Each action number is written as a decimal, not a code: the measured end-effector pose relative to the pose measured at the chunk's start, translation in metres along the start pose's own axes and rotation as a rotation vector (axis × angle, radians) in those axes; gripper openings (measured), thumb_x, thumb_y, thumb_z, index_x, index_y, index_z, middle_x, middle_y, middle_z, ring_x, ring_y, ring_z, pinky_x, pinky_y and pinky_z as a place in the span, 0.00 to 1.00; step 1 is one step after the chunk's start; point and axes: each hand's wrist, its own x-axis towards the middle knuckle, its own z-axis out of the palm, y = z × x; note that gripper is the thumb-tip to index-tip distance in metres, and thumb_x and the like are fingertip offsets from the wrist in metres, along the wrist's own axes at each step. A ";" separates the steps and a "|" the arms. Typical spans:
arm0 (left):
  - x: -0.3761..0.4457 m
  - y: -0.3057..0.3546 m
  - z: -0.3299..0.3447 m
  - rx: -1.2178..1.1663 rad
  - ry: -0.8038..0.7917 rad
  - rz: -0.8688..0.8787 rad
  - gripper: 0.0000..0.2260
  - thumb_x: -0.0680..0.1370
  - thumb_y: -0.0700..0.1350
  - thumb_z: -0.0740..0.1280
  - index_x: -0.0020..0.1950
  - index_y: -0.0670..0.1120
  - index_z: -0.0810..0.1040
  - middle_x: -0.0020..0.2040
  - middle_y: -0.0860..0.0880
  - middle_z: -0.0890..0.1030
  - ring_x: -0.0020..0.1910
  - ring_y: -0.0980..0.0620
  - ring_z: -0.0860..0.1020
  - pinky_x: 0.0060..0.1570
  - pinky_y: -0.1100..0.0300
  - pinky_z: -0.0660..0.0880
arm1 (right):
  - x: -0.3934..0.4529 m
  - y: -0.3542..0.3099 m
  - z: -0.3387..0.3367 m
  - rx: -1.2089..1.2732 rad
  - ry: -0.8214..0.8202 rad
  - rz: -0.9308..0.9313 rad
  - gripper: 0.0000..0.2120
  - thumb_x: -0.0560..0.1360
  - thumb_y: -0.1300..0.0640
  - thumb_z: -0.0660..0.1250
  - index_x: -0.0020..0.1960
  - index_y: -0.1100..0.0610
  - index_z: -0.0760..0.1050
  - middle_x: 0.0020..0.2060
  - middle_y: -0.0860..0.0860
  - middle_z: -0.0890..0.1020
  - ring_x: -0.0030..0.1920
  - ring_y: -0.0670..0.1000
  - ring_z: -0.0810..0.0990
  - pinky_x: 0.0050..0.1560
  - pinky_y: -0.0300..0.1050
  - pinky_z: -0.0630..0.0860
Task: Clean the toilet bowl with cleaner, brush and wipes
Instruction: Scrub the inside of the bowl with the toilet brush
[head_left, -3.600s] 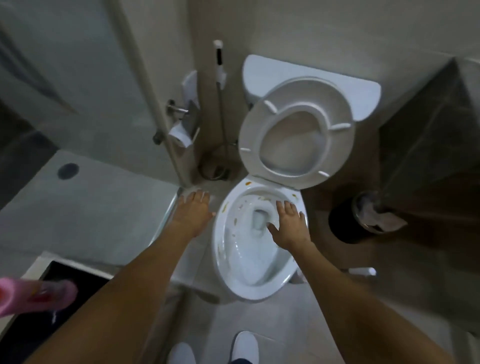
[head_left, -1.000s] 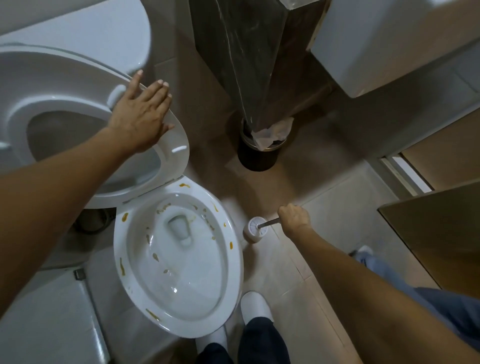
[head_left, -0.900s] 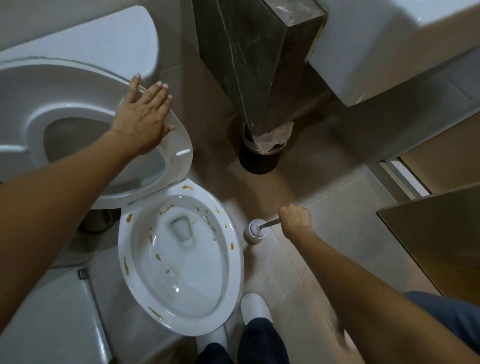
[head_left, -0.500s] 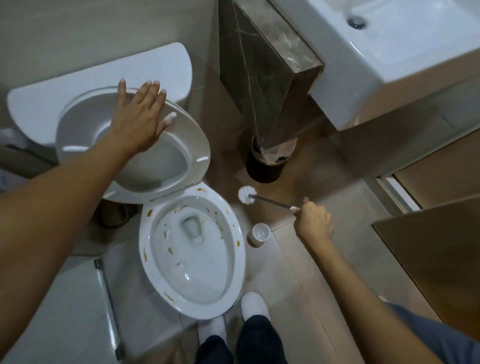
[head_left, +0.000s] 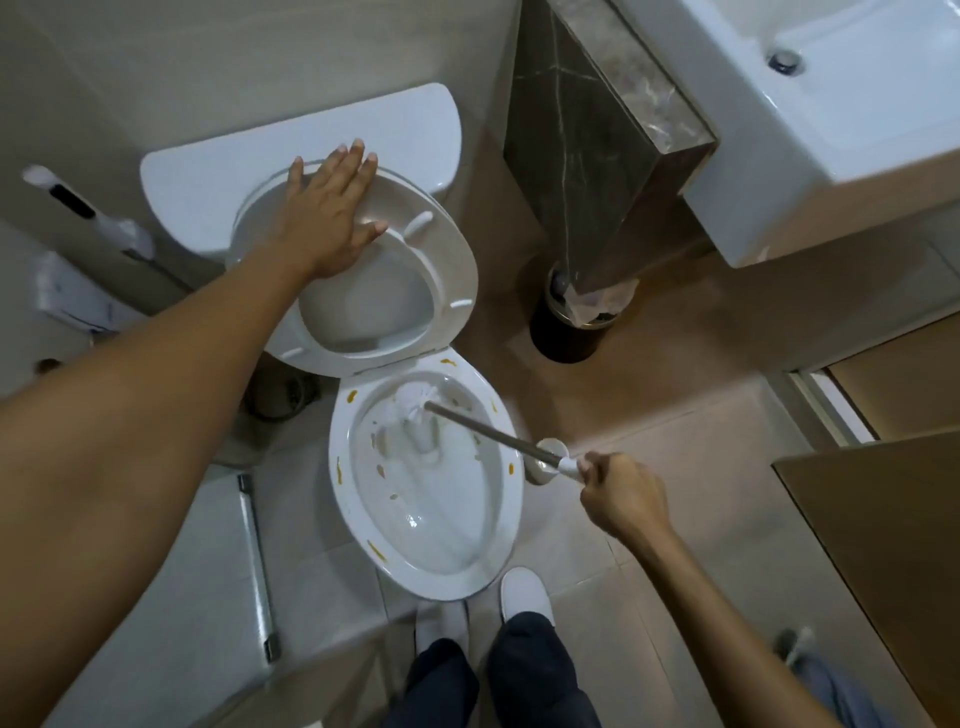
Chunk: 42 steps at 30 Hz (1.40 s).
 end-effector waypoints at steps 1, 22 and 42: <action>-0.003 -0.002 0.000 -0.011 -0.001 -0.003 0.31 0.81 0.56 0.55 0.79 0.46 0.47 0.79 0.46 0.46 0.77 0.48 0.46 0.72 0.41 0.43 | 0.000 -0.003 0.007 -0.015 -0.062 0.005 0.13 0.79 0.52 0.57 0.53 0.53 0.79 0.45 0.55 0.82 0.49 0.60 0.79 0.48 0.47 0.70; -0.009 -0.011 0.008 -0.030 0.022 -0.035 0.35 0.79 0.63 0.54 0.78 0.49 0.41 0.79 0.50 0.42 0.77 0.48 0.43 0.71 0.39 0.41 | 0.001 -0.028 0.106 -0.168 -0.507 -0.156 0.22 0.80 0.55 0.54 0.73 0.60 0.59 0.56 0.56 0.79 0.54 0.57 0.79 0.47 0.48 0.73; -0.008 -0.009 0.013 -0.005 0.036 -0.050 0.37 0.77 0.66 0.52 0.78 0.50 0.39 0.78 0.50 0.40 0.77 0.48 0.41 0.72 0.39 0.40 | 0.003 -0.033 0.132 -0.217 -0.434 -0.158 0.14 0.79 0.55 0.61 0.63 0.57 0.67 0.54 0.52 0.80 0.42 0.49 0.74 0.47 0.41 0.75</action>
